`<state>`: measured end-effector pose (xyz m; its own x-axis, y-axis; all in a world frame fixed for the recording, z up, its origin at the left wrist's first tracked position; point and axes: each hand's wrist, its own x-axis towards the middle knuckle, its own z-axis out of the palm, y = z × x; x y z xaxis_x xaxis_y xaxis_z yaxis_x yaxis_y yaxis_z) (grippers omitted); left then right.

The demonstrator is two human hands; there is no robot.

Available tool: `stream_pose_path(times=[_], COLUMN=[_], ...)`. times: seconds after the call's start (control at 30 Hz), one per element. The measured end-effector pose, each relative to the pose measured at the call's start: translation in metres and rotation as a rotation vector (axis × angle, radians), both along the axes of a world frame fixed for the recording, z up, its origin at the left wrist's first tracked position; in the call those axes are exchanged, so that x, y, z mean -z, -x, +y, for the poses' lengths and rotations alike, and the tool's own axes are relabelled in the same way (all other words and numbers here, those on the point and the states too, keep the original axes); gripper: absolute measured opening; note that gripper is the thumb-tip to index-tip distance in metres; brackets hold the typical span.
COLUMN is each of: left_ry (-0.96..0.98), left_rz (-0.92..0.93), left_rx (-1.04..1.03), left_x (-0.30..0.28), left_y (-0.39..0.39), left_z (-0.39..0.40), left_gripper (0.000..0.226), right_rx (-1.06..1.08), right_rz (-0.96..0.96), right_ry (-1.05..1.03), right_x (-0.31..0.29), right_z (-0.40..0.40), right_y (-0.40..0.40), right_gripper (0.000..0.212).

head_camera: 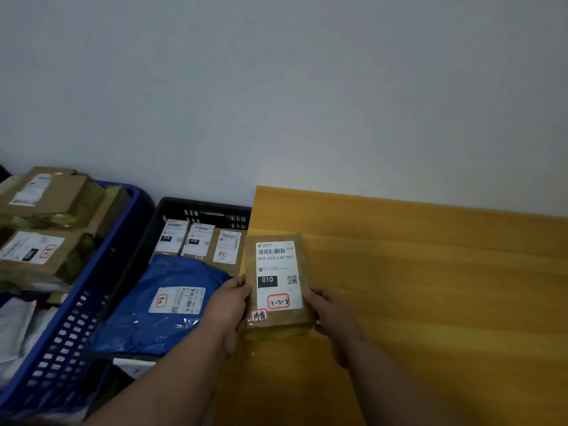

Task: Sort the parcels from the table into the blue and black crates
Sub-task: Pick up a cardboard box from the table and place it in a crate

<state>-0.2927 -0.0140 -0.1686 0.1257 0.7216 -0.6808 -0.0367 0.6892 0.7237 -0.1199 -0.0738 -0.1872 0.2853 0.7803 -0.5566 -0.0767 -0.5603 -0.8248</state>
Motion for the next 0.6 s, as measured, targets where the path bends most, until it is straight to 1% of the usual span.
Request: stream_pose_path(times=[0.07,0.2,0.3,0.43,0.6], left_ry=[-0.041,-0.093,-0.121,-0.134,-0.1], left_rz=[-0.027,-0.062,-0.047,-0.025,-0.017], left_rx=[-0.009,-0.062,-0.091,-0.149,-0.246], left_x=[-0.007,-0.018,-0.024,-0.031,-0.031], left_y=[0.024,0.096,0.162,0.247,0.332], left_z=[0.004,0.012,0.017,0.021,0.021], left_gripper=[0.027,0.033,0.038,0.033,0.034], right_rx=[0.014,0.007,-0.02,-0.019,-0.105], right_rz=[0.01,0.031,0.115,0.254,0.216], right_ry=[-0.024,-0.07,-0.104,-0.081,-0.03], right_x=[-0.006,-0.015,-0.019,-0.018,-0.01], right_z=[0.006,0.018,0.027,0.042,0.054], right_y=[0.024,0.09,0.151,0.238,0.327], right_gripper=[0.017,0.017,0.019,0.021,0.019])
